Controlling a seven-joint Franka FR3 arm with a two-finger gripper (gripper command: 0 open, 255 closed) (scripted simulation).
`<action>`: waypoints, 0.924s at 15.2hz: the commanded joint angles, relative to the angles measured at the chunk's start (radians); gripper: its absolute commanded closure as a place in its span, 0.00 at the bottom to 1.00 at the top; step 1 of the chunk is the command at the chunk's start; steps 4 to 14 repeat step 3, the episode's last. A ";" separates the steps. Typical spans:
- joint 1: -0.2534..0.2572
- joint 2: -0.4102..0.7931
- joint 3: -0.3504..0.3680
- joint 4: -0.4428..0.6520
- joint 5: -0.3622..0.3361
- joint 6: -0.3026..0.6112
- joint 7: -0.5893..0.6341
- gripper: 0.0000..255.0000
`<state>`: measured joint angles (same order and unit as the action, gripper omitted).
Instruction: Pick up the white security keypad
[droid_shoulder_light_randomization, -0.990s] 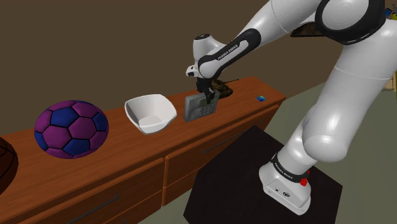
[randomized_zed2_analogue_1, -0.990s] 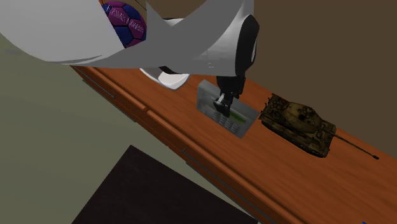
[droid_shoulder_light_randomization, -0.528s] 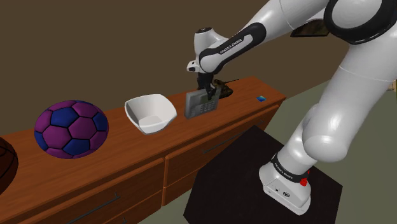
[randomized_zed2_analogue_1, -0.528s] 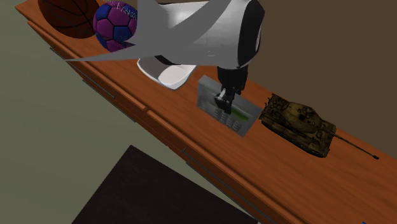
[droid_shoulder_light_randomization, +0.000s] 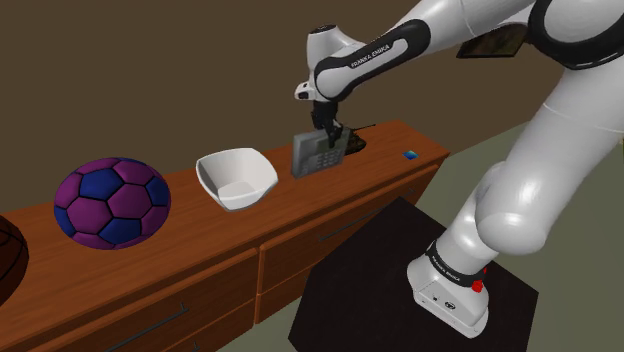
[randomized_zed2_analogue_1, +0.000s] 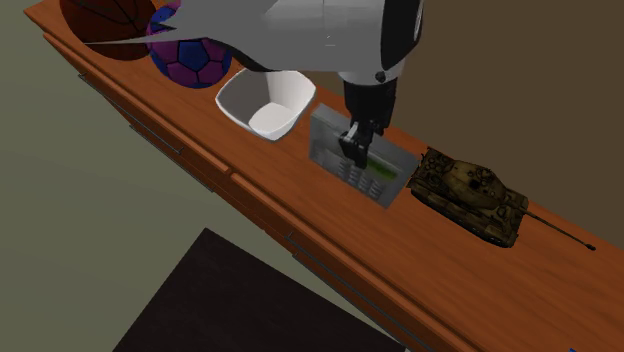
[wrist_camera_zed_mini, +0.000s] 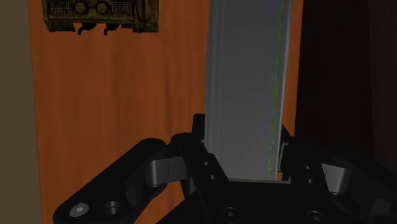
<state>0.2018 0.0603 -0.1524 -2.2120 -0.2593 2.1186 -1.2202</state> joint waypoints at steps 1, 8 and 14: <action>0.001 -0.018 0.000 0.008 0.001 -0.025 -0.005 1.00; 0.001 -0.020 0.001 0.009 0.001 -0.027 -0.005 1.00; 0.001 -0.020 0.001 0.009 0.001 -0.027 -0.005 1.00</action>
